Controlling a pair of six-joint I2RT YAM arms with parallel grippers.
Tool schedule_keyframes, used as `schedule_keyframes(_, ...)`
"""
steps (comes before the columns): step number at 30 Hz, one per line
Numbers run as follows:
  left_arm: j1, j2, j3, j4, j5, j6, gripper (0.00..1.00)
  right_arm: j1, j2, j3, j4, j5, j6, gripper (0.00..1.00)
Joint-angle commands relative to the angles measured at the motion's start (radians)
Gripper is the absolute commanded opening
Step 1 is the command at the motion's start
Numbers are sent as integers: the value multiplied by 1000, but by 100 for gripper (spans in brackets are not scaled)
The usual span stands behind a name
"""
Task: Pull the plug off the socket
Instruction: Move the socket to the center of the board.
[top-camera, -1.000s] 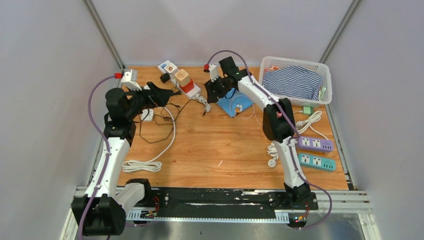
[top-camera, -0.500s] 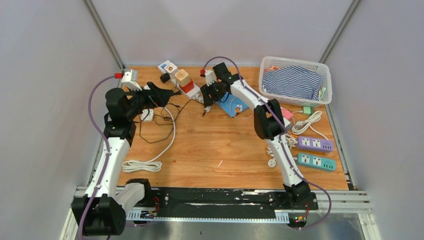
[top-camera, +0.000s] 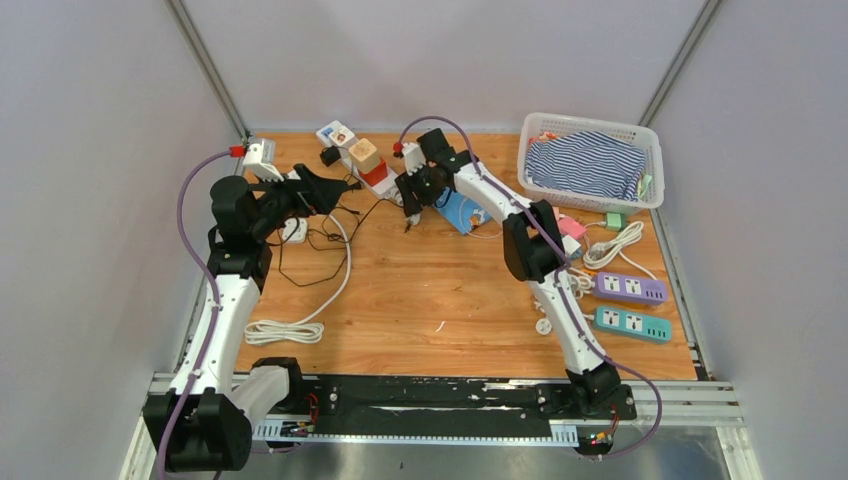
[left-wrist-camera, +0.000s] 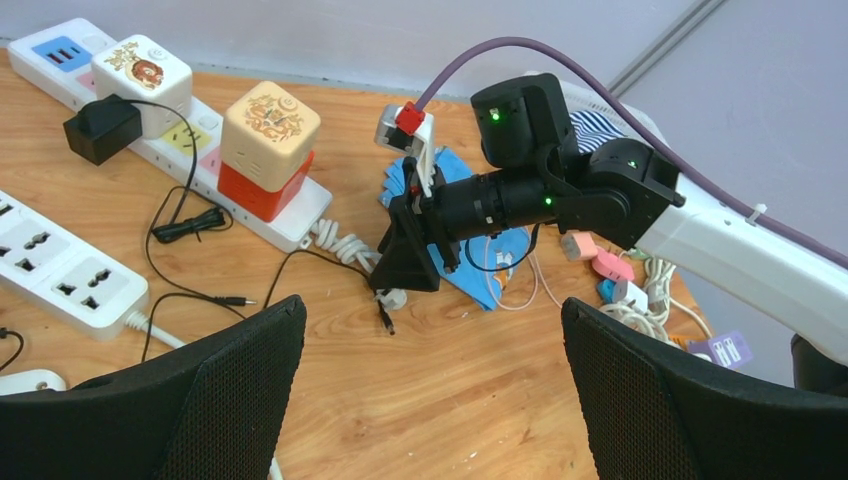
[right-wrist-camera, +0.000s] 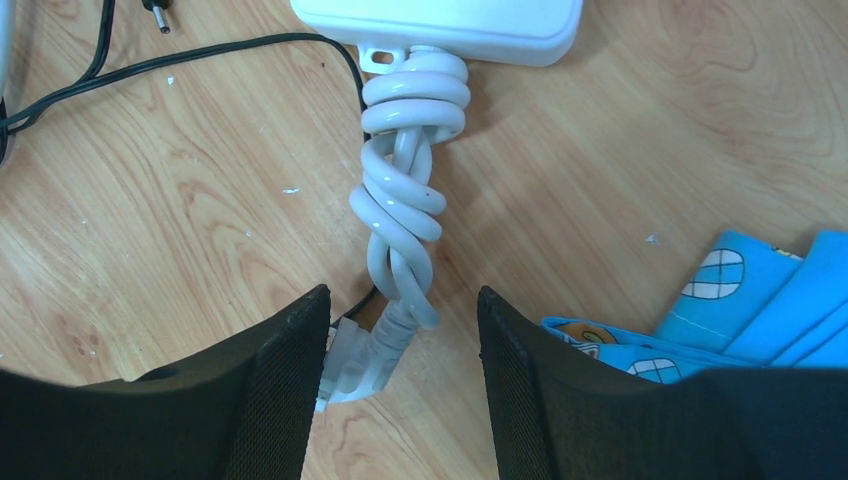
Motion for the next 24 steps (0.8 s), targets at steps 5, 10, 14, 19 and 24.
schedule_keyframes(5, 11, -7, 0, -5, 17, -4, 100, 40, -16, -63, -60, 51, -23, 51)
schedule_keyframes(10, 12, -8, -1, -5, 16, -5, 100, 21, -77, -117, -56, 54, -23, 19)
schedule_keyframes(14, 12, -8, -1, -5, 16, -3, 100, -11, -145, -165, -42, 50, -21, 6)
schedule_keyframes(19, 12, -8, -1, -5, 15, -2, 100, -48, -232, -228, -33, 34, -28, 1)
schedule_keyframes(24, 12, -5, -2, -5, 15, -1, 100, -67, -333, -360, -52, 1, -85, 0)
